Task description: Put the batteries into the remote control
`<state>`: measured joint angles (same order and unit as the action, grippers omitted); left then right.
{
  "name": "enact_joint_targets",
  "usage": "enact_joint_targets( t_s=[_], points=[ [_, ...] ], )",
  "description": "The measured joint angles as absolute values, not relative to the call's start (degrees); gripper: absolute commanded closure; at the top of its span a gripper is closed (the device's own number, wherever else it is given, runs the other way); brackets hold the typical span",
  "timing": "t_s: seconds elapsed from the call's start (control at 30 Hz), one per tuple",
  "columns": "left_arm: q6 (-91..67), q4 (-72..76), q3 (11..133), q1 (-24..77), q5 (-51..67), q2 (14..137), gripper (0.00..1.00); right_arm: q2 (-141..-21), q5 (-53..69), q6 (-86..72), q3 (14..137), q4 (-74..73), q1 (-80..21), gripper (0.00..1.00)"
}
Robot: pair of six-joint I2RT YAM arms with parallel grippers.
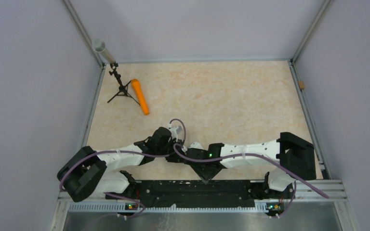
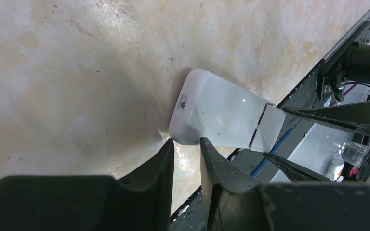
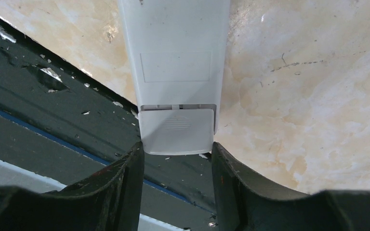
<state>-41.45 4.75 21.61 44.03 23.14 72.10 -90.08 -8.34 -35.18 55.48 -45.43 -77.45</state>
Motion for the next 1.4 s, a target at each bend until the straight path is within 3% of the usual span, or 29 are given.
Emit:
enact_joint_targets(
  t_s=[1.4],
  points=[
    [-41.7, 6.5, 21.6, 44.0, 24.9, 74.3, 0.73, -91.6, -7.6, -34.0, 55.6, -45.3, -76.1, 0.88]
  ],
)
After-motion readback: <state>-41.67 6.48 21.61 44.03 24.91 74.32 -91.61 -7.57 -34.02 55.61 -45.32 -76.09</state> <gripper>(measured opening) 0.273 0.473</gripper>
